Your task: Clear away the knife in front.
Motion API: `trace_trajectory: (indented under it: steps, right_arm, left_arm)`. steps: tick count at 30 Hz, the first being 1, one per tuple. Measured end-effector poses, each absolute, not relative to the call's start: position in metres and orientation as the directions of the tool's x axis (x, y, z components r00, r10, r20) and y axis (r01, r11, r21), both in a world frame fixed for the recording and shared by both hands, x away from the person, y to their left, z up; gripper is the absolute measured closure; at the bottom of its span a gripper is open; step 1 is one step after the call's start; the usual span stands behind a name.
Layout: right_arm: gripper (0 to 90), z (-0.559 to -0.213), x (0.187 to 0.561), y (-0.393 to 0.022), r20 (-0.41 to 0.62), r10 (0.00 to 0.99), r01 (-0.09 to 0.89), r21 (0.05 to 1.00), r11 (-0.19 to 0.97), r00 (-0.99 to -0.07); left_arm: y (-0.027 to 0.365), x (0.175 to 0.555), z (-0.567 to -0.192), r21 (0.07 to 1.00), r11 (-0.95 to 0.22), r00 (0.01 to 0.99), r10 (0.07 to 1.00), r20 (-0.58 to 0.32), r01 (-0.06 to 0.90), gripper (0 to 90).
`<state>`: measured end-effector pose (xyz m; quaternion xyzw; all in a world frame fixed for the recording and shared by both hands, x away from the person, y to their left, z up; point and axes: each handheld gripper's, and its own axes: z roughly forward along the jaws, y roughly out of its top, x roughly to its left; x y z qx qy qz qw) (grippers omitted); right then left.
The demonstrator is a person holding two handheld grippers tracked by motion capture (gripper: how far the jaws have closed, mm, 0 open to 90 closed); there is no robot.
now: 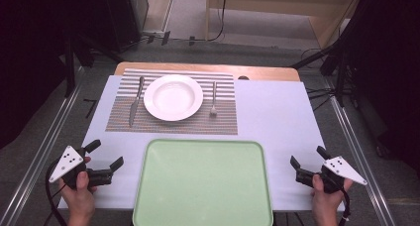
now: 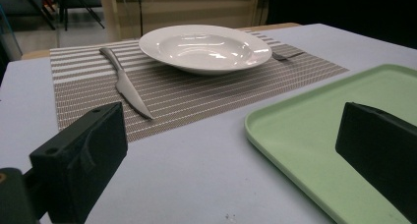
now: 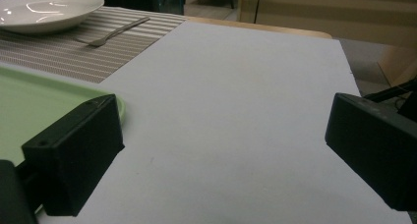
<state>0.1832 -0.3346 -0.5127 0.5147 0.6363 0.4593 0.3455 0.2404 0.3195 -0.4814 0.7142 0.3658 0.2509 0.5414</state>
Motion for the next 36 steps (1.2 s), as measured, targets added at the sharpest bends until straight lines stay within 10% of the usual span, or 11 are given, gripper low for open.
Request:
trace_trajectory:
  steps: [36]
  right_arm:
    - [0.0, -0.516, 0.184, -0.331, 0.015, 0.964, 0.328, 0.942, 0.076, -0.266]
  left_arm:
    - [0.284, 0.273, -0.439, 0.935, -0.156, 0.599, 0.797, -0.07, 0.317, 0.0]
